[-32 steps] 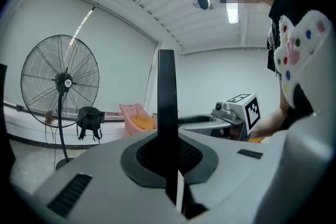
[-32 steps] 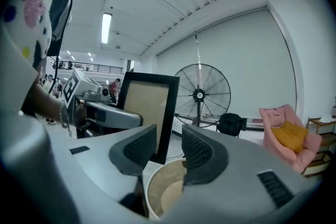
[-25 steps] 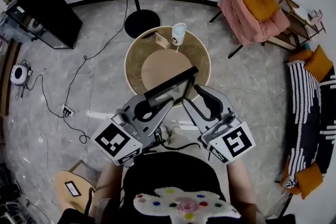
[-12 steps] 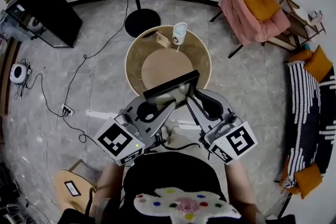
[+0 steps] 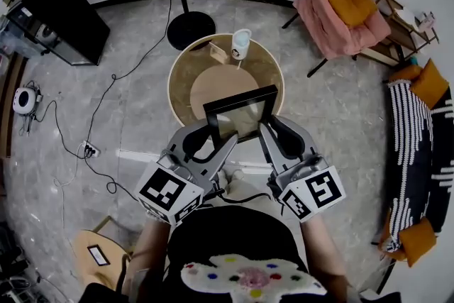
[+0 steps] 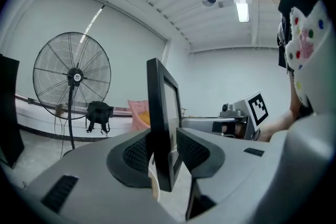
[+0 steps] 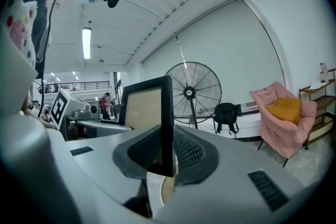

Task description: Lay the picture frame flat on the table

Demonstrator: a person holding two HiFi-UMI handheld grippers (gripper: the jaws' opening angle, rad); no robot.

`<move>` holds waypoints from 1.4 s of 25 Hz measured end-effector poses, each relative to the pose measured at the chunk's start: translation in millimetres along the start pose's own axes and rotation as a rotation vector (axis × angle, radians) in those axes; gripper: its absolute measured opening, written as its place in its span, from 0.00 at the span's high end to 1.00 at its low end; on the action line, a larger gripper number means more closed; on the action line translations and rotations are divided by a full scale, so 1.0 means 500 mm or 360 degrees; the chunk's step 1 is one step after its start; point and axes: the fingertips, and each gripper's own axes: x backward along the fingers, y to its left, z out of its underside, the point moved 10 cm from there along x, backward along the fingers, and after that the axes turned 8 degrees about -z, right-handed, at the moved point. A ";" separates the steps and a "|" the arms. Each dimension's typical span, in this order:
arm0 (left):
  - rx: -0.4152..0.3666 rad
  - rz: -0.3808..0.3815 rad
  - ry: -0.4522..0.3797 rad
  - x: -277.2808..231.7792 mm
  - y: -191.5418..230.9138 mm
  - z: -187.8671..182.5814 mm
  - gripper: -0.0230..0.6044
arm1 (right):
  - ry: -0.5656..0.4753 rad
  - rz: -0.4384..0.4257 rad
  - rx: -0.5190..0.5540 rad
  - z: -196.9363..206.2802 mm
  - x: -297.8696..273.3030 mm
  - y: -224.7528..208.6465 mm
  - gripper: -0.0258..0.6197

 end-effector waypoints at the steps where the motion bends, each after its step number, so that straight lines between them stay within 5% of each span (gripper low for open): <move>1: 0.0005 -0.0022 0.0009 0.001 0.002 0.002 0.74 | 0.0000 0.0019 -0.0003 0.000 0.002 -0.003 0.82; 10: 0.0028 -0.0090 0.0030 0.010 -0.007 0.017 0.70 | 0.0021 0.0147 -0.0013 0.009 0.015 -0.013 0.82; 16: 0.0076 -0.0239 0.0003 0.006 -0.002 0.033 0.81 | 0.0051 0.0172 -0.0016 0.019 0.007 -0.014 0.82; 26: 0.0056 -0.0239 0.0185 -0.028 0.020 0.092 0.81 | 0.0197 0.0225 -0.0067 0.084 -0.005 -0.031 0.82; 35: 0.0178 -0.0264 0.0388 -0.064 0.061 0.216 0.81 | 0.0365 0.0239 -0.0138 0.208 -0.046 -0.066 0.82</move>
